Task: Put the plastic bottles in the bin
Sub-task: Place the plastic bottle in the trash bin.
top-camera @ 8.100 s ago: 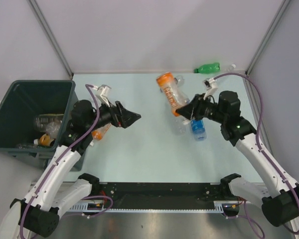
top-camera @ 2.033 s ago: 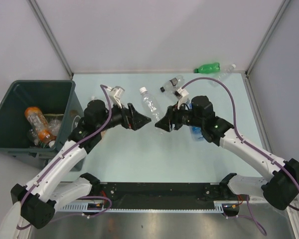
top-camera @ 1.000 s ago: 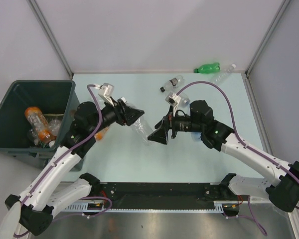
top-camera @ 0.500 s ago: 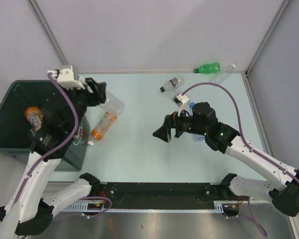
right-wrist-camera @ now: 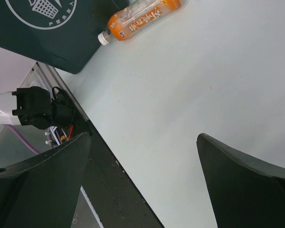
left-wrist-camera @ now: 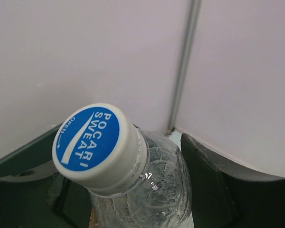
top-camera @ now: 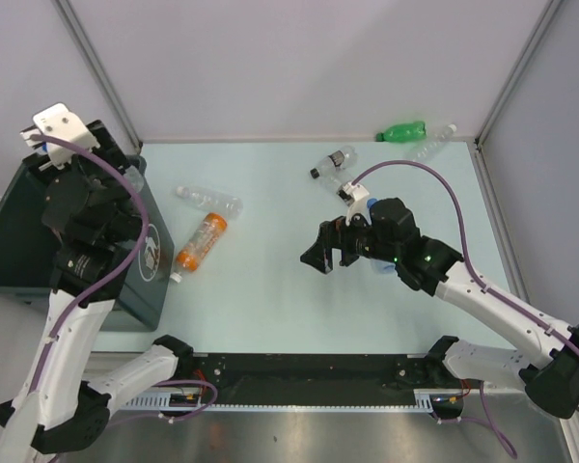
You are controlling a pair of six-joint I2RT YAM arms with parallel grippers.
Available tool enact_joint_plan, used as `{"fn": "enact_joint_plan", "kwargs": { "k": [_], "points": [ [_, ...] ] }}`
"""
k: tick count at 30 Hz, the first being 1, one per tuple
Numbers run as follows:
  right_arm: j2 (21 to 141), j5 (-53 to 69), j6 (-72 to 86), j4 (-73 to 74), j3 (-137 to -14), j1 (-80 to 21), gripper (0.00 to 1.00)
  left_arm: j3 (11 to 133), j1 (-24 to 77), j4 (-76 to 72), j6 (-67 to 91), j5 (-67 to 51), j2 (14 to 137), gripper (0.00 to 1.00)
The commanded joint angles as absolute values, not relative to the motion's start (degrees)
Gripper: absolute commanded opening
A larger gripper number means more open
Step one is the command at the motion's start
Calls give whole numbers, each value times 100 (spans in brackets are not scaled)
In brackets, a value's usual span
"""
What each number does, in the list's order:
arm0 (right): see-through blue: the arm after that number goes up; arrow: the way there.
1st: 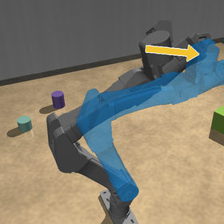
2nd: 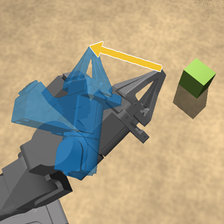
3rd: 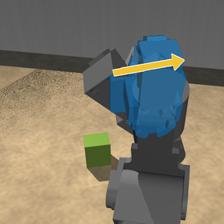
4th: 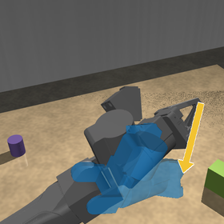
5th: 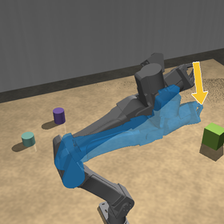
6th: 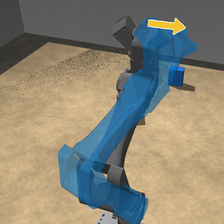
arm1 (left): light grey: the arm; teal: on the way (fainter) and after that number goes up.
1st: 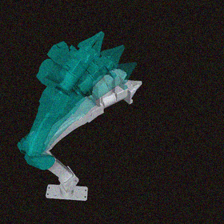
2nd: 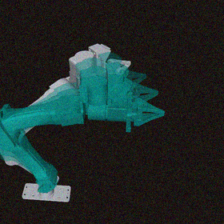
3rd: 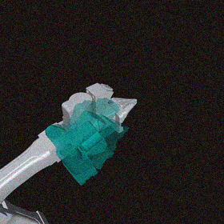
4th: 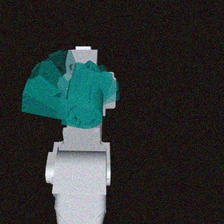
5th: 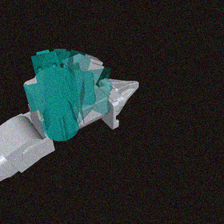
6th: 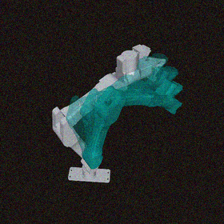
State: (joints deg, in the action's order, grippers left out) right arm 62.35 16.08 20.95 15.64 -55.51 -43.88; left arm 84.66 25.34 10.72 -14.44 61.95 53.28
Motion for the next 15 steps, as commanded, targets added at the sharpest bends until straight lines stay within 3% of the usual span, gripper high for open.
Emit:
{"fn": "enact_joint_plan", "kwargs": {
  "k": [1,3,6,10,15],
  "points": [
    [6249,1547,2136,1547,-5616,-4298,100,8394,2277,53,-2355,6934,5361,52],
    [6240,1538,2162,1564,-5625,-4280,100,8350,2145,35,-2355,6969,5379,52],
    [6258,1538,2171,1573,-5625,-4254,100,8253,2074,35,-2347,7075,5388,62],
    [6275,1529,2171,1591,-5625,-4254,100,8226,2039,131,-2268,7233,5449,98],
    [6302,1521,2188,1600,-5625,-4228,100,8455,2048,885,-1768,7111,5528,100]
  ]
}}
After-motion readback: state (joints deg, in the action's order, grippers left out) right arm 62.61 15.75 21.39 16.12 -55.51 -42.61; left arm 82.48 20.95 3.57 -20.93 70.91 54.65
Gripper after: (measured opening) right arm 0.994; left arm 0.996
